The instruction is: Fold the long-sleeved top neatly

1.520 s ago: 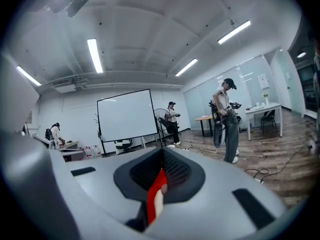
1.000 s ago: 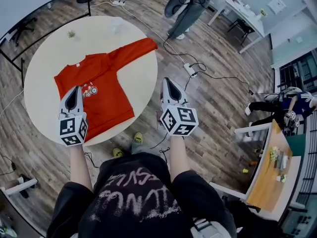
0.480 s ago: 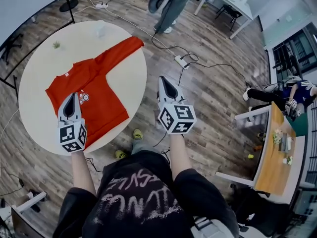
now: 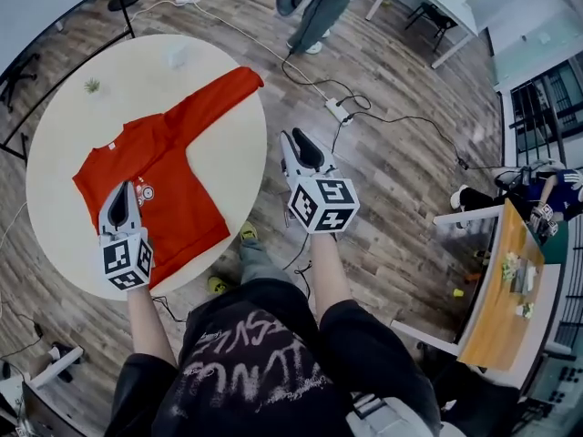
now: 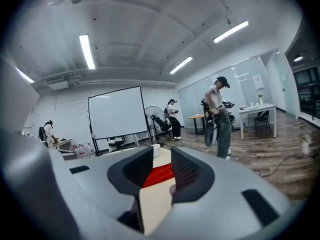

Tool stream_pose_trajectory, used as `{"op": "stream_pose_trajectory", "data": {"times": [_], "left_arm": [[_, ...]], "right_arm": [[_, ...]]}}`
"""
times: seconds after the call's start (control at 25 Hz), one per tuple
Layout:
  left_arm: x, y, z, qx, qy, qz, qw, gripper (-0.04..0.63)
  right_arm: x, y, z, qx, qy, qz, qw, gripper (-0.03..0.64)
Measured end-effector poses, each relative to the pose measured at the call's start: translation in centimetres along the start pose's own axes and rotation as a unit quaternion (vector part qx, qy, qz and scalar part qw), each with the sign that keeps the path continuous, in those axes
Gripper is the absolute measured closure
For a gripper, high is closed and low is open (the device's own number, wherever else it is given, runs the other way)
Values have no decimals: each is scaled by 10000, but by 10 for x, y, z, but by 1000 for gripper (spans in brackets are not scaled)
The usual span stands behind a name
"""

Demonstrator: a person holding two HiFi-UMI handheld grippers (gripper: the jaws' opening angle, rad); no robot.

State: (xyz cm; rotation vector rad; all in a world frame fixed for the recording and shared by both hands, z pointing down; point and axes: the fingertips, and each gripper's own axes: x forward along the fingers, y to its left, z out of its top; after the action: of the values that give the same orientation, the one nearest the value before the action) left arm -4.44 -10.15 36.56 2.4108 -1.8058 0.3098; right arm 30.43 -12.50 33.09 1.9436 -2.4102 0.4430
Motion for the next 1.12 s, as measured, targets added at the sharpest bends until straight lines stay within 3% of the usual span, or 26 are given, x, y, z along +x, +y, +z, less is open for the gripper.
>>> {"op": "stream_pose_trajectory", "data": {"times": [0.44,0.96,1.12], "left_arm": [[78,2,-31,-146,661,496,9965,583],[151,-10,-61,248,1350,609,9887,583],[168,-2,-72,257,1533,663,9856,583]], "right_arm": [[132,-63,-28,198,740,469,9960,419],[265,-141,-104,648,1636,794,9812,367],[298,-166,-141,304,1921,699,9784,367]]}}
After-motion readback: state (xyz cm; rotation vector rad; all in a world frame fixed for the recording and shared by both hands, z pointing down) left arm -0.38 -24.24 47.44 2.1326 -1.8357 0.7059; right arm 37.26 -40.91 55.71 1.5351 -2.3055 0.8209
